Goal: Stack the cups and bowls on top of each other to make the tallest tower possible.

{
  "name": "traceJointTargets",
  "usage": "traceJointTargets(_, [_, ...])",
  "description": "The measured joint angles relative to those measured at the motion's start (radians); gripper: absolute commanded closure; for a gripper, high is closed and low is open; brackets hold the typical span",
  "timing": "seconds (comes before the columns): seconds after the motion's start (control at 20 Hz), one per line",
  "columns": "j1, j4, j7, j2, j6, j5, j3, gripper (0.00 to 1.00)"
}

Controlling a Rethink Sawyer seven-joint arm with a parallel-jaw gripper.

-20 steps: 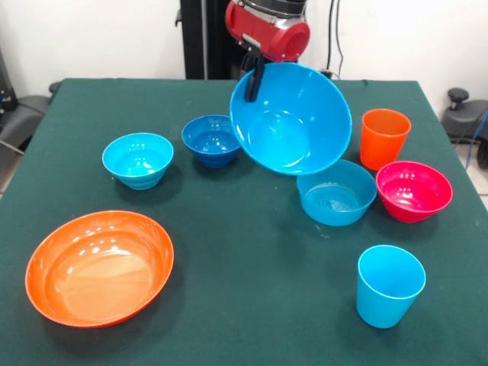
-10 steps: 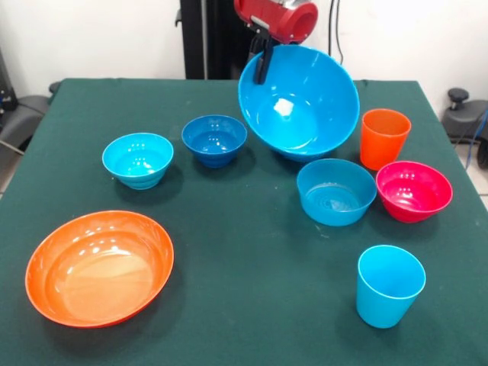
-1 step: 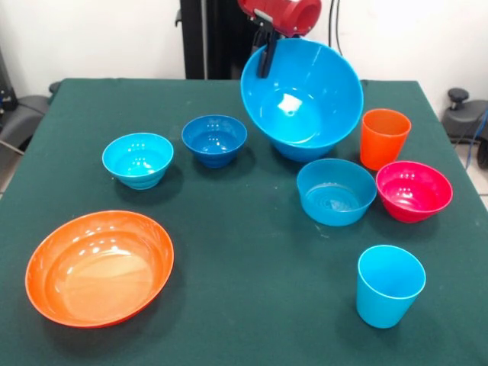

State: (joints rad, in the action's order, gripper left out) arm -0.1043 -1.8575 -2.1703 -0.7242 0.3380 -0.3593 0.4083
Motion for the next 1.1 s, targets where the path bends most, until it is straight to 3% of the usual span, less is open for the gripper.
traceJointTargets(0.45, [0.0,-0.019,0.0,-0.032,0.064,0.0,-0.017,1.0])
traceJointTargets(1.1, [-0.027,-0.039,0.0,-0.048,0.07,0.0,-0.034,1.0])
